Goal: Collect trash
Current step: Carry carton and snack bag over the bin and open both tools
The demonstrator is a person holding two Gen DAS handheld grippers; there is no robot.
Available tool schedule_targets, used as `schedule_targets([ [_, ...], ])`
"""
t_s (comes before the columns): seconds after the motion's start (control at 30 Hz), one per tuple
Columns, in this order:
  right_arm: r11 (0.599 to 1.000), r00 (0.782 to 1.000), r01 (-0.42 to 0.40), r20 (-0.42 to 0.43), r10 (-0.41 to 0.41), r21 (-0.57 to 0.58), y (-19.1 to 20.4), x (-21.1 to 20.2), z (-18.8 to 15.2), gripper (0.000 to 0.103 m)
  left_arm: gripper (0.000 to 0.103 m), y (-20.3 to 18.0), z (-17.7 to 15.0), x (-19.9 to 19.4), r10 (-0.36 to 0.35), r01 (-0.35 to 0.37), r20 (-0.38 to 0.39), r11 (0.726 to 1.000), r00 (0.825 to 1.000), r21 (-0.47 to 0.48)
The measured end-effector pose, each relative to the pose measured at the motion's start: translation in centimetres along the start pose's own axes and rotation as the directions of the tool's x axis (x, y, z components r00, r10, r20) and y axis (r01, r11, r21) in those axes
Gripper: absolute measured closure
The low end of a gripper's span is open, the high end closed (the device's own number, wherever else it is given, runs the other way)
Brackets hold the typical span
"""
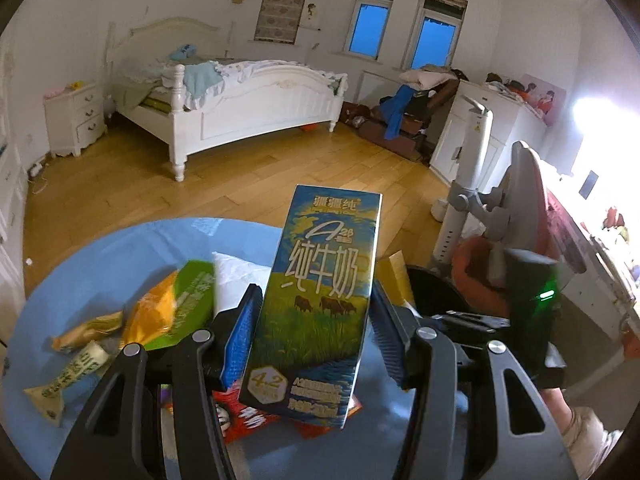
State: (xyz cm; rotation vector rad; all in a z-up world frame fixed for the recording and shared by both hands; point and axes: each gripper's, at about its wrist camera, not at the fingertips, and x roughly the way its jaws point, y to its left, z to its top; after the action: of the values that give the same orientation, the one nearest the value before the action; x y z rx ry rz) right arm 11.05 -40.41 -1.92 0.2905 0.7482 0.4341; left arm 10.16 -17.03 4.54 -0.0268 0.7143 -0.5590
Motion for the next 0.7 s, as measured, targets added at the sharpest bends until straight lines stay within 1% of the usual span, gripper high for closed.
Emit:
schedule_targets([
  [0.07,0.997,0.995,-0.027,0.103,0.02,0.068,-1.4,-3.3,0.4,0.064,0.05,-0.9,0.2,0.5,-0.029,0.029,-0.002,1.0,1.0,0.003],
  [0.13,0.992,0.983,-0.02,0.185,-0.004,0.123,-2.8,-6.5,0.5,0.064,0.05,-2.3,0.6,1.4,-0.074,0.074,-0.006,0.997,0.997,0.007],
  [0.2,0.988,0.972,-0.001,0.231,-0.035,0.152,-4.2,-8.5,0.8,0.064,0.05,-4.1,0.7,2.8,-0.126,0.126,-0.011,0.992,0.992,0.011],
  [0.27,0.982,0.96,0.043,0.264,-0.092,0.185,-5.9,-10.3,0.9,0.064,0.05,-5.6,0.7,4.4,-0.165,0.166,-0.021,0.986,0.986,0.012],
  [0.33,0.973,0.953,0.07,0.272,-0.129,0.218,-8.0,-11.7,0.6,0.064,0.05,-7.2,0.8,6.5,-0.214,0.215,-0.037,0.977,0.976,0.0],
  [0.43,0.954,0.948,0.113,0.259,-0.187,0.277,-10.9,-12.3,0.0,0.064,0.05,-9.2,0.5,9.9,-0.269,0.267,-0.073,0.963,0.96,-0.031],
  [0.57,0.931,0.947,0.142,0.229,-0.227,0.335,-14.3,-12.4,-1.5,0.064,0.051,-11.7,-0.2,13.3,-0.301,0.298,-0.118,0.954,0.946,-0.043],
  [0.7,0.911,0.947,0.161,0.201,-0.252,0.38,-15.9,-11.4,-3.2,0.064,0.051,-14.1,-1.1,16.0,-0.31,0.309,-0.163,0.95,0.937,-0.032],
])
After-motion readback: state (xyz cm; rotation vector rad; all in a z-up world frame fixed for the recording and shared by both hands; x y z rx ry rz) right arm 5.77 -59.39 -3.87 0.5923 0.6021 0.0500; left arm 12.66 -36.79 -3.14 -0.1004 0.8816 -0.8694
